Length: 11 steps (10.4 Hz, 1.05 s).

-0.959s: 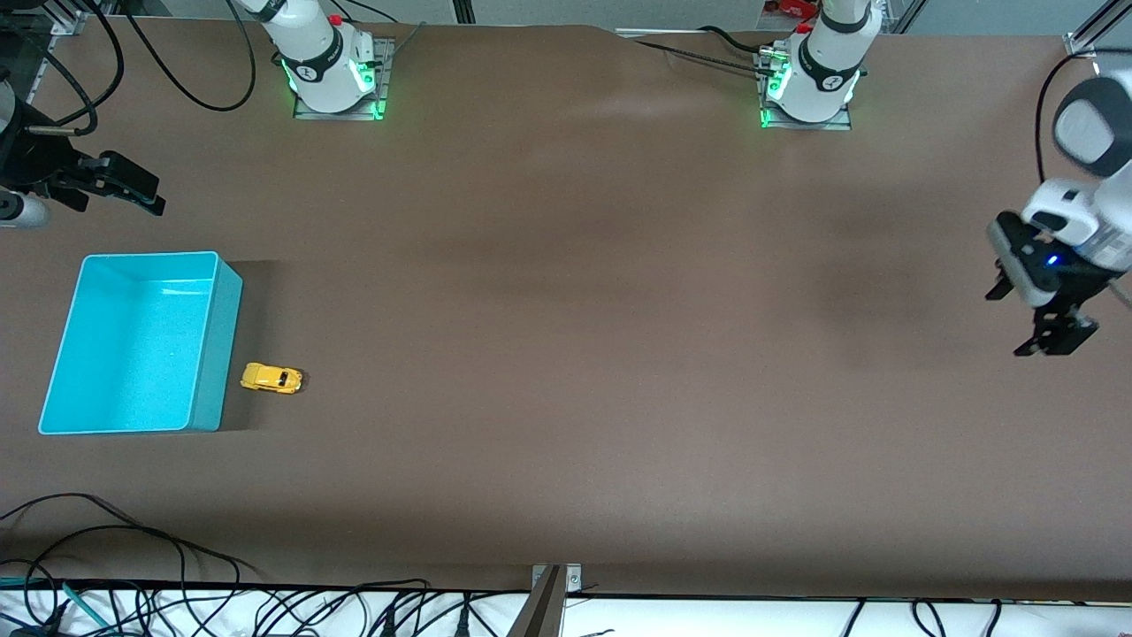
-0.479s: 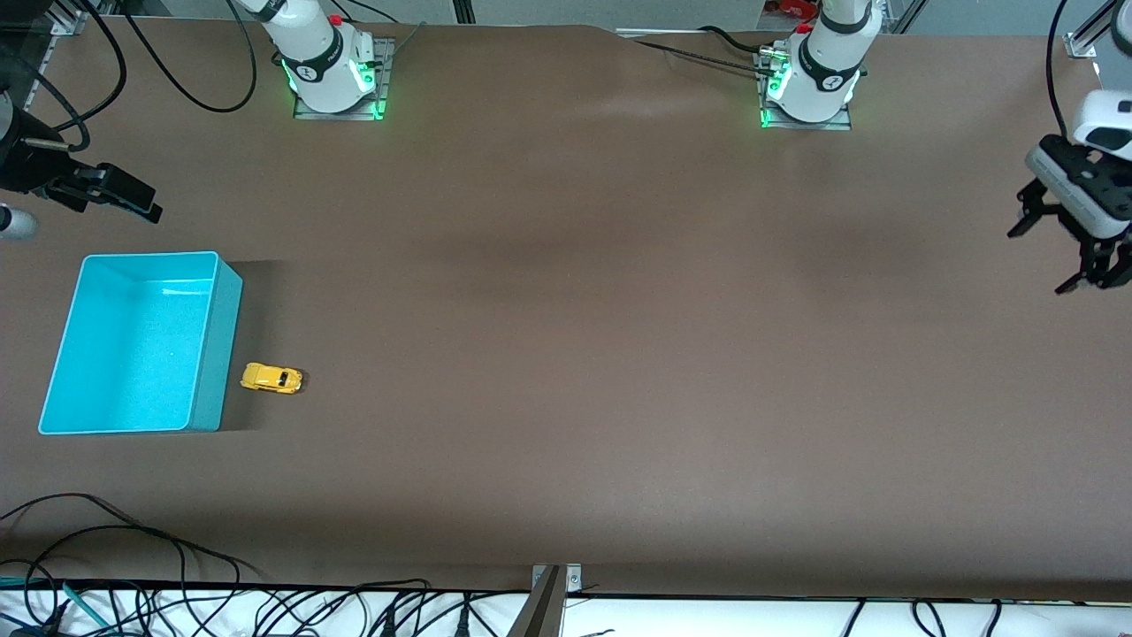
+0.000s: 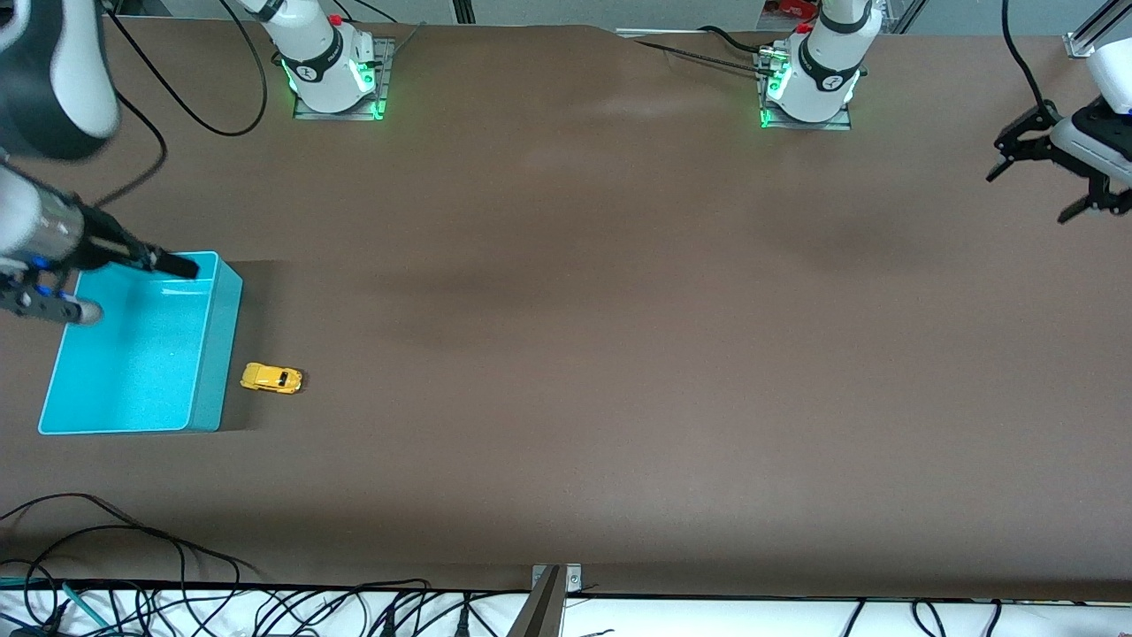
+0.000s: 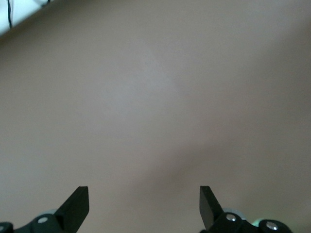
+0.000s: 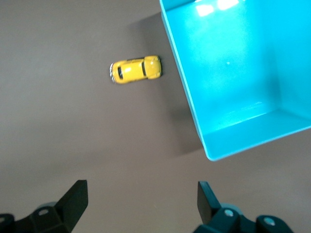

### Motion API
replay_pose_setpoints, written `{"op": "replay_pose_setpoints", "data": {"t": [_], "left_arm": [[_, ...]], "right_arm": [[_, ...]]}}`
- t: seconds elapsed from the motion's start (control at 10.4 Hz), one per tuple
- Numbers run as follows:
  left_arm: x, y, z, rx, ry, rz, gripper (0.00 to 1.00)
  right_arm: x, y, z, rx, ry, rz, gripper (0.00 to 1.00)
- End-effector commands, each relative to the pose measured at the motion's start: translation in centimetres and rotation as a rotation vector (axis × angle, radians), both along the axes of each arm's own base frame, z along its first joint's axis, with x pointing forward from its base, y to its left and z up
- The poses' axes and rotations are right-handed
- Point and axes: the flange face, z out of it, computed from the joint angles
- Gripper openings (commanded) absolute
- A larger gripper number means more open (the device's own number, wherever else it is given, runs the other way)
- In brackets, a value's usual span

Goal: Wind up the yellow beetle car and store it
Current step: 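Reach the right gripper down to the car beside the turquoise bin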

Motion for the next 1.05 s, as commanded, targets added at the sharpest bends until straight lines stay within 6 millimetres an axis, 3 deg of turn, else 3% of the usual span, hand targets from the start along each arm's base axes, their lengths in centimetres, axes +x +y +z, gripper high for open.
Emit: {"op": "replay_pose_setpoints", "data": {"t": [0.0,0.1,0.29,0.67,0.96], "left_arm": [[-0.6,-2.9,1.5,0.018,0.090,0.232,1.00],[-0.6,-4.7,1.9,0.030,0.104,0.282,1.00],[0.1,-5.9,3.4,0.095,0.077,0.269,1.00],[0.7,-5.0,3.2,0.122,0.088,0.280,1.00],[0.7,-4.4,3.1,0.121,0.095,0.294,1.00]], "right_arm": [[3.2,0.7,-6.1,-0.026,0.010,-0.188,1.00],[4.0,0.7,-8.5,-0.040,-0.005,-0.289,1.00],[5.5,0.7,-12.1,-0.014,-0.047,-0.487,1.00],[6.5,-0.3,-19.9,-0.043,-0.114,-0.903,1.00],[5.4,-0.8,-23.0,-0.054,-0.145,-1.077,1.00]]}}
